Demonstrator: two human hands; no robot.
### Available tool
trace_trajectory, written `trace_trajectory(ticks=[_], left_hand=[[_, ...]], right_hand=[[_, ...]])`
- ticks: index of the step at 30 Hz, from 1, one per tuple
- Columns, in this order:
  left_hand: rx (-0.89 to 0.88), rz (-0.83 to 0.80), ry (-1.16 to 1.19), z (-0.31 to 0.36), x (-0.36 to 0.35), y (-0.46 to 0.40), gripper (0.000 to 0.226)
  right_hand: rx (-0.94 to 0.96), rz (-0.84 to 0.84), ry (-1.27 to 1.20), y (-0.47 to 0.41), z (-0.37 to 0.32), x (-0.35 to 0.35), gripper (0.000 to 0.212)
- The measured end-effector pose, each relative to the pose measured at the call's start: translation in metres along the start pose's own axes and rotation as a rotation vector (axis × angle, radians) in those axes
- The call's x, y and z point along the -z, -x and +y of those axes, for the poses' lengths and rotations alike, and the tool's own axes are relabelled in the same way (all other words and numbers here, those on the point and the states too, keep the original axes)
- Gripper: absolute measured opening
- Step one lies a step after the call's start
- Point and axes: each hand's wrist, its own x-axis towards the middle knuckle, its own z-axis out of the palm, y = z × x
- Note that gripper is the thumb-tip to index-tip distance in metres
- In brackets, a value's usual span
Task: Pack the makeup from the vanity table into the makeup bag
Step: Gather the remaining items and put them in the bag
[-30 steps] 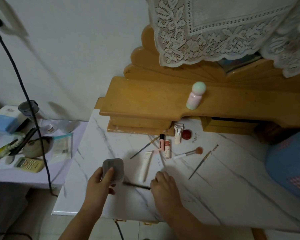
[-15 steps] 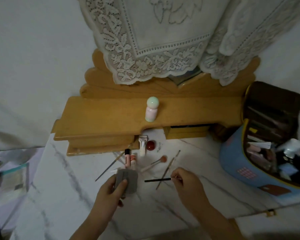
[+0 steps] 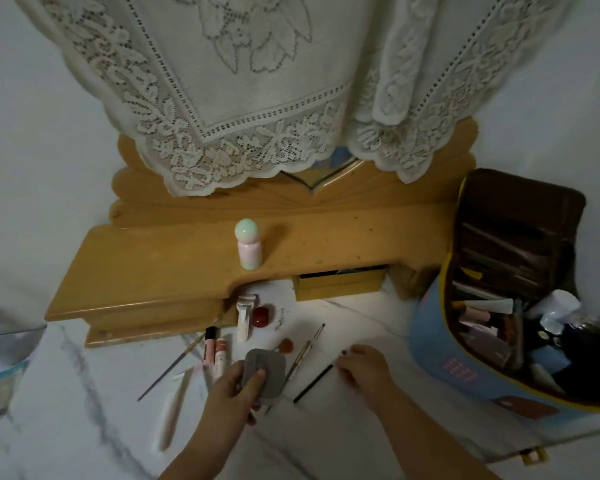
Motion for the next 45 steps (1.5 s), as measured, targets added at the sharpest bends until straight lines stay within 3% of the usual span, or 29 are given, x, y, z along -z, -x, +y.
trace_trajectory(ticks=[2, 5, 8, 13, 17, 19, 21, 25, 29, 33, 37, 45], left_hand=[[0.006, 0.015, -0.005, 0.006, -0.014, -0.001, 0.011], [-0.017, 0.005, -0.048, 0.016, -0.037, -0.004, 0.011], [-0.073, -0.052, -0.093, 0.029, -0.067, -0.006, 0.007], [-0.186, -0.14, -0.208, 0.055, -0.129, -0.008, 0.024], [-0.252, -0.192, -0.211, 0.07, -0.177, -0.007, 0.008], [-0.28, -0.206, -0.242, 0.077, -0.194, -0.012, 0.022], [-0.304, -0.224, -0.27, 0.089, -0.21, -0.016, 0.024], [-0.368, -0.332, -0.281, 0.113, -0.236, -0.028, 0.038], [-0.394, -0.333, -0.312, 0.131, -0.257, -0.044, 0.05], [-0.467, -0.297, -0.413, 0.146, -0.272, -0.057, 0.052], [-0.559, -0.281, -0.458, 0.16, -0.281, -0.064, 0.039], [-0.561, -0.366, -0.468, 0.162, -0.288, -0.076, 0.038]], right_hand=[[-0.03, -0.016, -0.042, -0.006, -0.001, 0.002, 0.038], [0.032, -0.092, -0.052, 0.001, -0.01, 0.016, 0.024], [0.185, -0.23, 0.001, 0.019, -0.026, 0.044, 0.016], [0.446, -0.349, 0.13, 0.036, -0.043, 0.103, 0.017], [0.409, -0.318, 0.099, 0.032, -0.045, 0.155, 0.018], [0.39, -0.276, 0.037, 0.03, -0.046, 0.182, 0.015], [0.393, -0.16, -0.014, 0.027, -0.047, 0.209, 0.013], [0.422, 0.17, -0.04, 0.015, -0.05, 0.253, 0.03], [0.422, 0.324, 0.098, 0.002, -0.05, 0.271, 0.027], [0.397, 0.31, 0.251, -0.003, -0.051, 0.268, 0.027], [0.363, 0.132, 0.433, -0.005, -0.048, 0.257, 0.035], [0.418, 0.277, 1.02, -0.006, -0.039, 0.234, 0.027]])
